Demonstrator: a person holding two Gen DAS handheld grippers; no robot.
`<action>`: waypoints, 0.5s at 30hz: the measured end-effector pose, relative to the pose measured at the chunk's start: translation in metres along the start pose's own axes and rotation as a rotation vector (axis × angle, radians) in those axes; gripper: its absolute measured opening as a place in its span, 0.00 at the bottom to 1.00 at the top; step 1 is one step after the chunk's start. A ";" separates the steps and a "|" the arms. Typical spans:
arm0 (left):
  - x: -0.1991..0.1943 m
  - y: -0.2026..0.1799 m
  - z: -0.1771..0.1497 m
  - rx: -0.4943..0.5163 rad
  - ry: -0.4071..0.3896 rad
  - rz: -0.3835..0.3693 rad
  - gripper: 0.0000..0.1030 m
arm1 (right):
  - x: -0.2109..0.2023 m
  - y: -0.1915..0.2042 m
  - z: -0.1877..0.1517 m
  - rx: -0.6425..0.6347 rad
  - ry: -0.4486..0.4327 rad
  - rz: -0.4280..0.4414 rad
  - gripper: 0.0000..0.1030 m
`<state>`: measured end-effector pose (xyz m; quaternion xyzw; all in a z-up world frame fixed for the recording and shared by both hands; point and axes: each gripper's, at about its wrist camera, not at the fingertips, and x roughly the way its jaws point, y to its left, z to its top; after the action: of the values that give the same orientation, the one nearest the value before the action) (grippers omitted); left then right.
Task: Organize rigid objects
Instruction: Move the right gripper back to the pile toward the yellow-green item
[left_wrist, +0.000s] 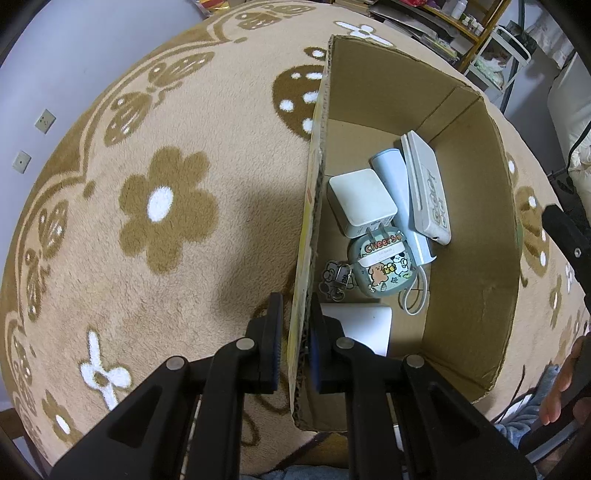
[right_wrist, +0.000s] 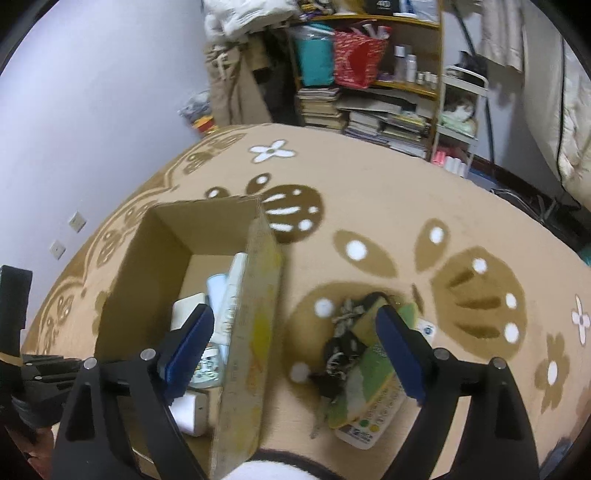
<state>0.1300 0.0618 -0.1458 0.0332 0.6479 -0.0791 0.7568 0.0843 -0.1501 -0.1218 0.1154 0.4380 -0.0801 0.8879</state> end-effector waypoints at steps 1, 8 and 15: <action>0.000 0.000 0.000 -0.001 0.000 -0.002 0.12 | -0.002 -0.004 -0.001 0.007 -0.007 -0.014 0.91; 0.001 0.001 0.000 0.002 -0.001 -0.001 0.12 | 0.009 -0.030 -0.019 0.052 0.020 -0.081 0.91; 0.000 0.001 0.000 0.001 0.000 -0.004 0.12 | 0.019 -0.045 -0.026 0.072 0.041 -0.102 0.91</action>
<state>0.1299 0.0626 -0.1462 0.0323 0.6479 -0.0807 0.7567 0.0650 -0.1873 -0.1581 0.1266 0.4584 -0.1387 0.8687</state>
